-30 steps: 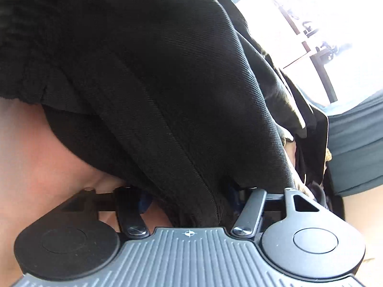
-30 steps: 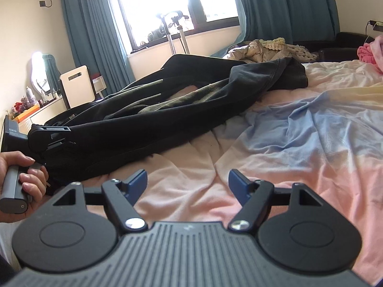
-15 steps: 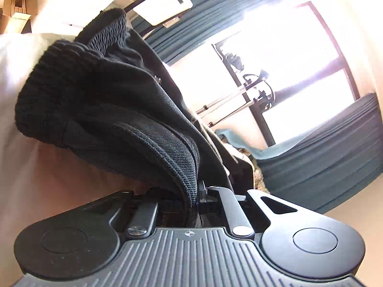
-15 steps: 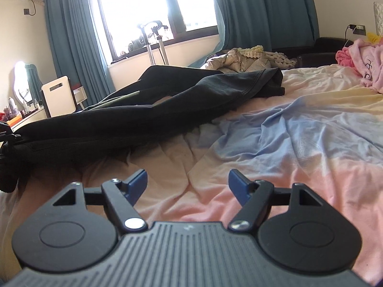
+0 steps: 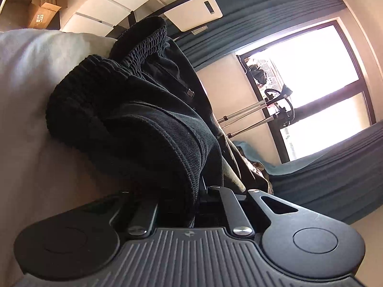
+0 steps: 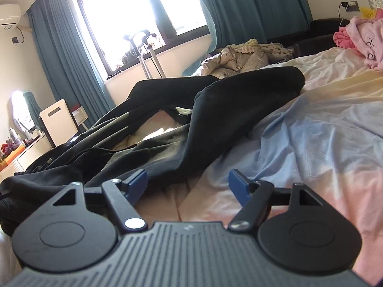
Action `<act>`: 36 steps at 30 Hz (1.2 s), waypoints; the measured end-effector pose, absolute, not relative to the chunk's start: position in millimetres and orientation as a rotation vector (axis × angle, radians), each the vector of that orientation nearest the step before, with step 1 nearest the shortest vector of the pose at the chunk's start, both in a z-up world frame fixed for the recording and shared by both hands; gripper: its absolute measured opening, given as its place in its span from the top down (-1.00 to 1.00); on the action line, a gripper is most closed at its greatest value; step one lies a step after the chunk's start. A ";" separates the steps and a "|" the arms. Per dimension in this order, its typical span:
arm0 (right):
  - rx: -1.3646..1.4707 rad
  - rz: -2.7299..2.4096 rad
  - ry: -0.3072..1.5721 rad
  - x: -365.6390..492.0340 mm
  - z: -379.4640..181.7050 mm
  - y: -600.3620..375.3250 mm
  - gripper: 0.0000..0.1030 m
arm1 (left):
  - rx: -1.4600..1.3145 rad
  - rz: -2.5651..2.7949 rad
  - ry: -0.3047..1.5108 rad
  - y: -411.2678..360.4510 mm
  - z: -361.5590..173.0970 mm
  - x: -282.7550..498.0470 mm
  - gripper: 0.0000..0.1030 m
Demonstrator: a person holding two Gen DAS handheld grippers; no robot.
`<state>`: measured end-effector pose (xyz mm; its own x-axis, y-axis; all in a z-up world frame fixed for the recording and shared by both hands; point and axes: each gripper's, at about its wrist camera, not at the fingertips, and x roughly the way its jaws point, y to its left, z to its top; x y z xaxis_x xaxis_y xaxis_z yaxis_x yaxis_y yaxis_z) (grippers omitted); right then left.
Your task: Fold clothes
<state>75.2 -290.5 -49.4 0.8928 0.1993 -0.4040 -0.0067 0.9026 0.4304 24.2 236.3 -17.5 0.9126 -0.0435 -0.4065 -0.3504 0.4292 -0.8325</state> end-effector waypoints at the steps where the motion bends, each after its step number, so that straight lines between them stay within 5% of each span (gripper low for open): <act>1: 0.479 0.106 0.461 86.8 -52.6 -299.3 -0.47 | -1.116 0.206 0.405 234.1 -19.9 25.7 0.79; 18: 0.674 0.156 0.571 230.8 -104.0 -304.1 -0.41 | -0.922 0.337 0.528 186.4 -48.4 63.7 0.54; 19: 0.678 0.150 0.570 233.5 -106.2 -303.6 -0.17 | -0.910 0.337 0.529 184.0 -49.9 64.7 0.54; 20: 0.691 0.143 0.565 236.1 -108.1 -304.7 0.38 | -0.897 0.337 0.530 181.7 -51.1 65.6 0.54; 22: 0.716 0.132 0.547 235.3 -107.2 -307.4 0.86 | -0.875 0.333 0.531 178.7 -51.5 67.4 0.55; 25: 0.706 0.103 0.480 218.7 -94.7 -306.5 0.91 | -0.913 0.308 0.503 182.2 -49.6 62.8 0.78; 31: 0.691 0.053 0.262 155.6 -31.6 -322.4 0.96 | -1.022 0.163 0.248 204.3 -14.7 26.4 0.81; 36: 0.673 0.092 0.153 100.7 20.4 -328.5 0.96 | -1.129 0.170 0.212 234.3 -14.9 6.8 0.81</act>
